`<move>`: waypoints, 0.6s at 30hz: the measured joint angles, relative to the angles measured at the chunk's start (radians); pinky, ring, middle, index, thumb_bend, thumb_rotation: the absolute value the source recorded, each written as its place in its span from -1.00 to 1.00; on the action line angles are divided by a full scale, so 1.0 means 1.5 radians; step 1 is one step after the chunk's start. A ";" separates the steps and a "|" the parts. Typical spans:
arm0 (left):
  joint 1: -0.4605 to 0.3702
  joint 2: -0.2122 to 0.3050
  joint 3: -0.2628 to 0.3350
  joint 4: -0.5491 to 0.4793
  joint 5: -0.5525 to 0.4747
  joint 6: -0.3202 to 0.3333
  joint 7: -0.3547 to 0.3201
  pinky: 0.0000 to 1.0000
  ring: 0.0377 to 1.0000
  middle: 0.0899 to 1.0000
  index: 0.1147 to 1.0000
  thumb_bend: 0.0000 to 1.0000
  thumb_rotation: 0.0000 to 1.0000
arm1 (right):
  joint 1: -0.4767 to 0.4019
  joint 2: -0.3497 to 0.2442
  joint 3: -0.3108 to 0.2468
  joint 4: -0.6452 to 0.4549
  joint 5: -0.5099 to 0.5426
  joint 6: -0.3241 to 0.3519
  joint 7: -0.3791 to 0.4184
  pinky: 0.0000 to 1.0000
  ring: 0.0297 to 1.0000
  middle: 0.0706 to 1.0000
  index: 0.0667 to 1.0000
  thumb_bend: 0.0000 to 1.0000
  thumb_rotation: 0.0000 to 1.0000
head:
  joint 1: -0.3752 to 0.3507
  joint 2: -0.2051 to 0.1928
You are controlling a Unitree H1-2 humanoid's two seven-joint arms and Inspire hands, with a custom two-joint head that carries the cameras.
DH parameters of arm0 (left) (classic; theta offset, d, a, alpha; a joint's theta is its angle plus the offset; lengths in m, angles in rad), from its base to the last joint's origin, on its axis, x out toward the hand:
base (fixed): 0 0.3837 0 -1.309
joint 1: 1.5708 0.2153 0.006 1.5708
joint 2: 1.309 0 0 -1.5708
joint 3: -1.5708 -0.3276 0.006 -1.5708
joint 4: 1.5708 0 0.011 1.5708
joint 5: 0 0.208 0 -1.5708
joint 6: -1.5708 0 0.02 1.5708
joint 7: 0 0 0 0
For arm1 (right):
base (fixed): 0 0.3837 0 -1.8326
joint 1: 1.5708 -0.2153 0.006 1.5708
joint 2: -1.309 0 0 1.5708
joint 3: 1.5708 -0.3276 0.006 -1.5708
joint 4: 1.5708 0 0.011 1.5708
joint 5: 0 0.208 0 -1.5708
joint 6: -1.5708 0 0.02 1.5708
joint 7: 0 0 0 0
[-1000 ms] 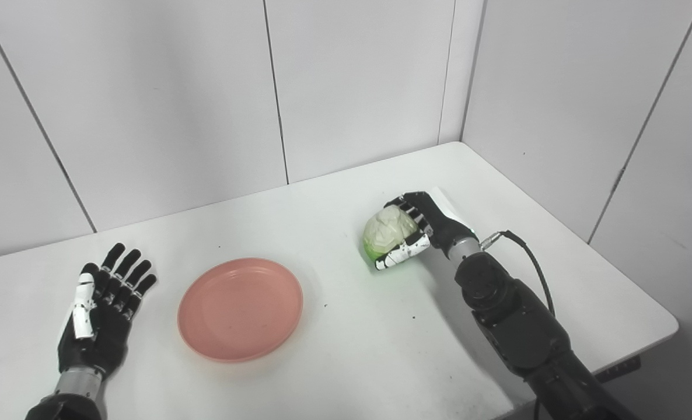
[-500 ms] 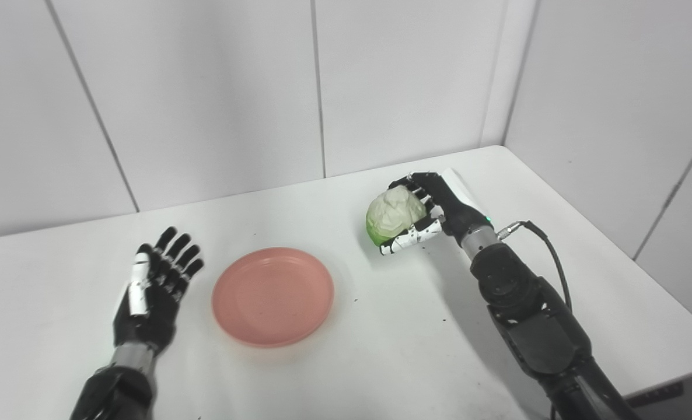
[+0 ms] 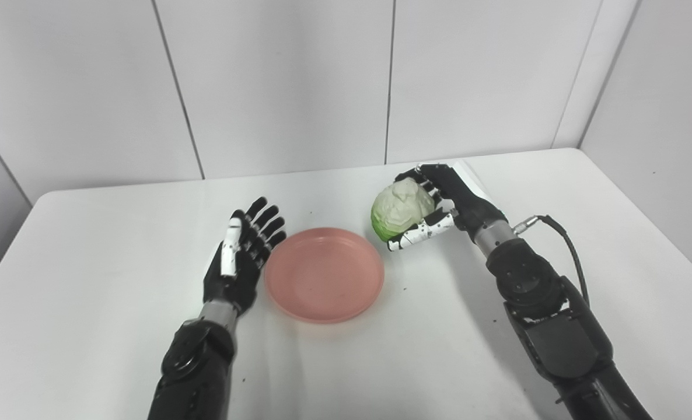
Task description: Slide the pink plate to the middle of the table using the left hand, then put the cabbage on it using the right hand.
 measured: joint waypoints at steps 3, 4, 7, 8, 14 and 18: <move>0.004 -0.006 -0.005 -0.016 0.006 0.013 0.009 0.74 0.74 0.74 0.72 -0.18 1.00 | -0.003 0.017 0.019 0.005 -0.003 -0.006 0.005 -0.24 -0.18 -0.17 -0.04 0.05 -1.00 | 0.009 0.003; 0.004 -0.008 -0.006 -0.017 0.006 0.017 0.013 0.73 0.73 0.74 0.71 -0.18 1.00 | -0.003 0.024 0.026 0.008 -0.007 -0.009 0.005 -0.24 -0.18 -0.17 -0.05 0.05 -1.00 | 0.016 0.006; 0.004 -0.015 -0.010 -0.023 0.017 0.023 0.024 0.70 0.71 0.72 0.69 -0.18 1.00 | -0.004 0.043 0.041 0.012 -0.017 -0.012 0.006 -0.24 -0.17 -0.16 -0.05 0.05 -1.00 | 0.025 0.008; 0.005 -0.018 -0.011 -0.027 0.020 0.025 0.030 0.69 0.71 0.72 0.69 -0.17 1.00 | -0.005 0.048 0.043 0.014 -0.018 -0.013 0.006 -0.24 -0.17 -0.16 -0.05 0.05 -1.00 | 0.025 0.008; 0.010 -0.027 -0.013 -0.039 0.029 0.037 0.035 0.69 0.70 0.70 0.67 -0.16 1.00 | -0.014 0.060 0.057 0.029 -0.021 -0.016 0.008 -0.25 -0.18 -0.17 -0.05 0.05 -1.00 | 0.048 0.017; 0.009 -0.031 -0.016 -0.038 0.036 0.037 0.040 0.69 0.70 0.71 0.68 -0.15 1.00 | -0.019 0.071 0.066 0.043 -0.021 -0.032 0.008 -0.24 -0.18 -0.17 -0.04 0.05 -1.00 | 0.054 0.022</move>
